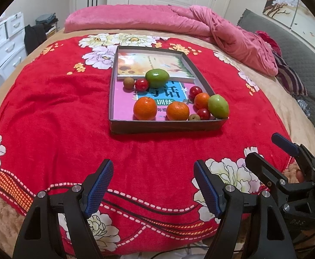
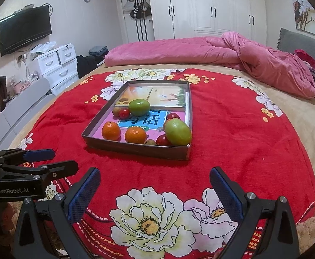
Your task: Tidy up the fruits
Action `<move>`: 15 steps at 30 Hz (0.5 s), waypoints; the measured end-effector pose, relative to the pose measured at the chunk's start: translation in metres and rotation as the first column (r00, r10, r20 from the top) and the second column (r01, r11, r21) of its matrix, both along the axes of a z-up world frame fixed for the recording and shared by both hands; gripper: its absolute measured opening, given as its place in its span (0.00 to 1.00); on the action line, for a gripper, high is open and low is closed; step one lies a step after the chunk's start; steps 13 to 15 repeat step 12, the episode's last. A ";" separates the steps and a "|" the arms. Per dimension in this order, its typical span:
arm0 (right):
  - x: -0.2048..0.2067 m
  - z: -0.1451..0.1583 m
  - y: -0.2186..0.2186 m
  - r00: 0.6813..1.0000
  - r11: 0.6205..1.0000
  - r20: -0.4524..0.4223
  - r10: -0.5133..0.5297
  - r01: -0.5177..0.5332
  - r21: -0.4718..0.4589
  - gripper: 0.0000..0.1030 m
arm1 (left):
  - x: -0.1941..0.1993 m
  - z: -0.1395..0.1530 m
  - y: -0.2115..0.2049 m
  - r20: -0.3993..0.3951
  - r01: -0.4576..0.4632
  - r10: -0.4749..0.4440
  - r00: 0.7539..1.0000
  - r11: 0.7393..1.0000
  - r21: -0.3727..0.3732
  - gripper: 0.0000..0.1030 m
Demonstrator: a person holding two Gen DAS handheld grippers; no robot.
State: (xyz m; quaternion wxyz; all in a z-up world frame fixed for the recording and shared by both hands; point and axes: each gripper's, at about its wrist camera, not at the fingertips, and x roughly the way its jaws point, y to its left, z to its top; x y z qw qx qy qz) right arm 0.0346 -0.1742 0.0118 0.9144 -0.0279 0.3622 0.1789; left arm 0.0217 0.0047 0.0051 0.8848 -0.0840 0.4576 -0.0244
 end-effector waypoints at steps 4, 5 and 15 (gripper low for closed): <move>0.003 -0.001 -0.003 1.000 1.000 -0.002 -0.017 0.017 0.000 0.99 | 0.003 -0.002 0.004 0.001 -0.040 0.040 0.999 0.999 0.029 0.75; 0.004 -0.002 -0.005 1.000 1.000 -0.004 -0.025 0.025 0.002 0.99 | 0.004 -0.003 0.007 -0.002 -0.052 0.052 0.999 0.998 0.031 0.76; 0.037 -0.006 -0.042 0.986 0.986 -0.030 -0.166 0.167 0.029 0.99 | 0.035 -0.023 0.065 -0.061 -0.185 0.184 0.981 0.983 -0.011 0.76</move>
